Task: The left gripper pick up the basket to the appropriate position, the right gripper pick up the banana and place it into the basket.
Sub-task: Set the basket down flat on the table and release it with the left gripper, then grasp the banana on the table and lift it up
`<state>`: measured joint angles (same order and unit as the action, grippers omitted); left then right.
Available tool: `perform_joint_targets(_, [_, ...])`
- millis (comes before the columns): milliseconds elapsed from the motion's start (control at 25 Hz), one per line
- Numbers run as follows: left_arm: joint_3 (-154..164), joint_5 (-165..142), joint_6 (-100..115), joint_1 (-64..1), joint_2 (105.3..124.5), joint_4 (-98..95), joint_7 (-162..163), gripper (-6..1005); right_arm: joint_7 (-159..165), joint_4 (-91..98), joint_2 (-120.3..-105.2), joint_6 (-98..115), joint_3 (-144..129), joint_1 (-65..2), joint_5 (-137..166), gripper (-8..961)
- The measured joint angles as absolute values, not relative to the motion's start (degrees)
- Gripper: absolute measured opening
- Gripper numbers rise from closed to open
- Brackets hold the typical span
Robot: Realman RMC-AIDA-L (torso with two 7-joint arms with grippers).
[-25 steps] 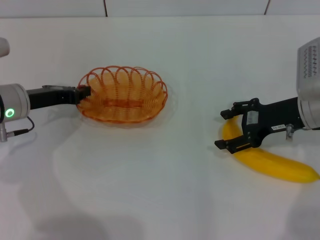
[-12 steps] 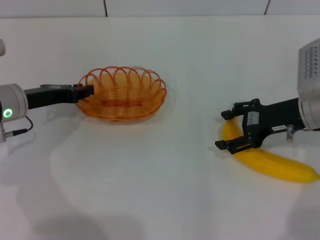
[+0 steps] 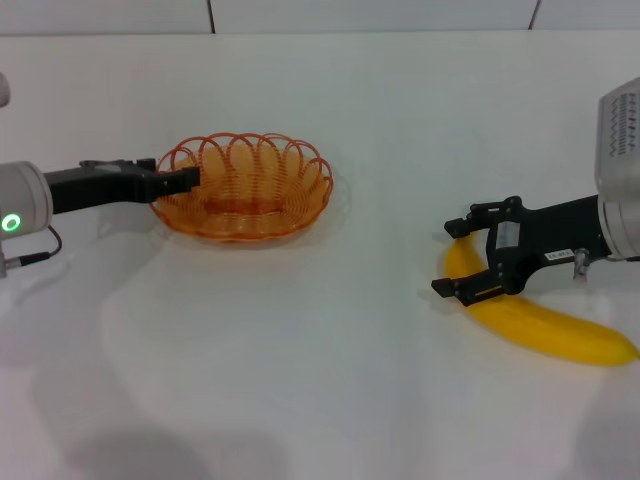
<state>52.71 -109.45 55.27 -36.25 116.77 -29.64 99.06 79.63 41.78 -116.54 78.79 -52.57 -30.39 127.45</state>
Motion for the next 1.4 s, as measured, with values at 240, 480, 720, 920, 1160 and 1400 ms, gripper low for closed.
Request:
perform_joint_targets(240, [59.91, -107.74, 56.16, -31.66, 116.97, -39.60, 99.14, 773, 79.63, 41.74, -116.54, 78.75, -52.49, -30.25, 127.42, 889])
perform_joint_targets(480, [70.30, -104.41, 55.65, -23.59, 116.97, -53.05, 99.27, 782, 79.63, 41.75, -116.55, 78.74, -52.46, -29.97, 127.39, 888])
perform_joint_targets(720, [78.78, -103.52, 52.89, -14.91, 116.97, -65.51, 97.76, 780, 79.63, 41.75, -116.54, 78.75, -52.32, -29.82, 127.30, 888])
perform_joint_targets(920, [77.68, -99.66, 55.62, -9.67, 116.63, -68.40, 95.43, 779, 80.06, 42.22, -116.55, 79.07, -52.29, -29.43, 127.16, 888])
perform_joint_targets(1160, [69.73, -91.88, 67.70, -6.18, 116.53, -64.63, 87.11, 775, 81.32, 45.51, -116.54, 79.75, -52.29, -27.13, 124.38, 887])
perform_joint_targets(1400, [58.07, -92.09, 79.95, -6.05, 116.37, -59.78, 83.83, 772, 81.90, 49.58, -116.69, 81.91, -52.41, -24.59, 121.11, 887])
